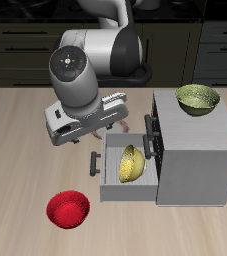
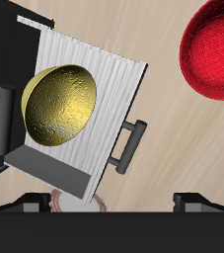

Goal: Place the yellow bowl in the bottom drawer of the white cabinet and close the drawer

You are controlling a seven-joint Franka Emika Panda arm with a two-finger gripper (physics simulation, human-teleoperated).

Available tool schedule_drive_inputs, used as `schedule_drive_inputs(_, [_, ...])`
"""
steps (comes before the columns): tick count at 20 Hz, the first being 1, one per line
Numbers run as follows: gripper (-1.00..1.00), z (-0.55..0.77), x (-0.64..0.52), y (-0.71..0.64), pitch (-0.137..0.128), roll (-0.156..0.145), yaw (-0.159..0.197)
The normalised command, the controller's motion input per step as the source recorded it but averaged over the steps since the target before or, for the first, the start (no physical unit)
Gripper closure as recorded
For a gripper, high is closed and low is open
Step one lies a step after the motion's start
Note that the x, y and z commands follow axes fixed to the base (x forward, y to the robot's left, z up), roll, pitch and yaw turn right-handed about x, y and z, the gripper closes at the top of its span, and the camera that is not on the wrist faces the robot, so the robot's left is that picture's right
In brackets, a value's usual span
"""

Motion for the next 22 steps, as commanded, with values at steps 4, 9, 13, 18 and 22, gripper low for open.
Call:
schedule_drive_inputs(4, [-1.0,0.08,-0.11,-0.36,-0.046,-0.068,0.013])
schedule_drive_inputs(9, [-1.0,0.06,-0.1,-0.33,-0.022,-0.049,0.013])
schedule_drive_inputs(13, [-1.0,0.02,-0.06,-0.25,-0.009,-0.03,0.065])
schedule_drive_inputs(18, [-1.0,0.06,0.02,-0.03,-0.021,-0.001,0.146])
schedule_drive_inputs(22, [-1.0,0.04,0.07,0.09,-0.015,0.019,0.276])
